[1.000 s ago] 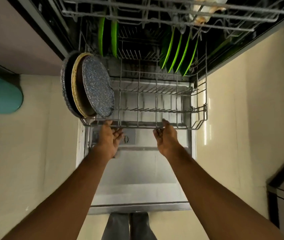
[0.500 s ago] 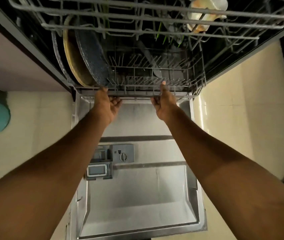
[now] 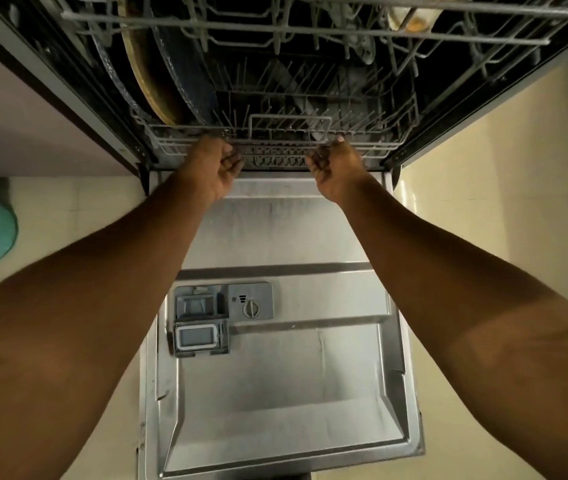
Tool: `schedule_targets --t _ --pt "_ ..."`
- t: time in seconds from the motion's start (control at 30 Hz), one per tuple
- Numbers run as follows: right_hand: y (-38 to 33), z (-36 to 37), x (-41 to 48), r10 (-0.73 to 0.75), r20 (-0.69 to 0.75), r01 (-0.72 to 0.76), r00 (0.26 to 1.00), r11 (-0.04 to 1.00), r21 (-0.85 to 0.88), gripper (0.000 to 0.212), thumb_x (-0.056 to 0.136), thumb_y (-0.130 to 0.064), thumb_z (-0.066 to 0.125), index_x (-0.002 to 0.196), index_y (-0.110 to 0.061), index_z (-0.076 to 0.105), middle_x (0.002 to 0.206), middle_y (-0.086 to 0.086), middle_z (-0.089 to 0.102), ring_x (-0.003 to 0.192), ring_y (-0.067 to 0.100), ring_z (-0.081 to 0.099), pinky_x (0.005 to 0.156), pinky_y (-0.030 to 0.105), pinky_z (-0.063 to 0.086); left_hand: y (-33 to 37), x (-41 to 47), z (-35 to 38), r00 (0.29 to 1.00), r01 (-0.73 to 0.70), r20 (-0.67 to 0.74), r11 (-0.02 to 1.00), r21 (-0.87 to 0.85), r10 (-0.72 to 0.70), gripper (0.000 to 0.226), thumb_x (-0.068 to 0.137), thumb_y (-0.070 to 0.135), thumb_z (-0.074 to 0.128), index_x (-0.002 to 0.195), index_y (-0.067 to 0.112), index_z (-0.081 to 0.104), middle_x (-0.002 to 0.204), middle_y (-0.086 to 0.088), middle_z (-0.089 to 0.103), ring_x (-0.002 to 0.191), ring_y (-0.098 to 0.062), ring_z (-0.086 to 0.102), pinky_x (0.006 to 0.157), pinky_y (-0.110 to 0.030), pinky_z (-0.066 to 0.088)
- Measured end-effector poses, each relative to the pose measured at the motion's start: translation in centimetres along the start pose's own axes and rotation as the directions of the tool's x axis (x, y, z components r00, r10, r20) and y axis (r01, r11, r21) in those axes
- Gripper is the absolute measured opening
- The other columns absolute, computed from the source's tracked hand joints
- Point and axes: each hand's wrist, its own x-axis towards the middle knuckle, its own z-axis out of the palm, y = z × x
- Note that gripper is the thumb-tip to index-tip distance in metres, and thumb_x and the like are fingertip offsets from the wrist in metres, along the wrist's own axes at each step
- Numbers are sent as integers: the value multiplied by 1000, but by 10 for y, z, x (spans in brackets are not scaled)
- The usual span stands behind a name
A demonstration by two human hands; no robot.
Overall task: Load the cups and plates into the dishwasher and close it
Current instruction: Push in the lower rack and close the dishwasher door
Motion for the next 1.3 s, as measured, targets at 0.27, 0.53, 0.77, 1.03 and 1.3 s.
schedule_targets --t 0.27,0.53,0.77,1.03,1.3 --pt "10 -32 -49 -12 97 27 995 988 -153 21 99 -18 46 110 -6 60 75 6 55 69 18 52 66 25 45 -41 -42 -9 998 13 60 979 204 -25 17 98 22 46 89 15 59 89 -2 66 76 -15 60 66 -25 48" --pt "53 -89 -115 68 -34 -72 997 990 -125 31 96 -25 55 116 -2 63 122 18 64 114 31 61 98 35 49 -109 -112 -39 996 27 69 944 328 -52 21 98 23 48 111 13 61 110 -4 67 98 -20 61 79 -31 46" --pt "98 -148 -165 115 -69 -122 991 987 -106 32 94 -22 59 118 -2 63 102 12 68 94 26 65 86 30 52 -175 -166 -72 995 68 39 926 372 -89 15 96 29 53 98 21 66 102 3 72 98 -16 65 83 -31 49" --pt "161 -233 -216 217 -112 -236 970 951 -200 30 95 -21 58 116 -1 64 104 13 68 95 26 65 87 32 50 -260 -224 -125 986 167 -47 917 362 -161 18 95 29 54 105 19 65 104 3 71 100 -17 64 86 -31 48" --pt "251 -316 -255 383 -301 -443 873 882 -160 33 96 -20 56 118 4 61 120 25 63 107 37 63 100 40 46 -343 -248 -177 923 376 -220 858 350 -314 24 98 26 50 111 10 61 102 -5 66 84 -19 59 68 -26 41"
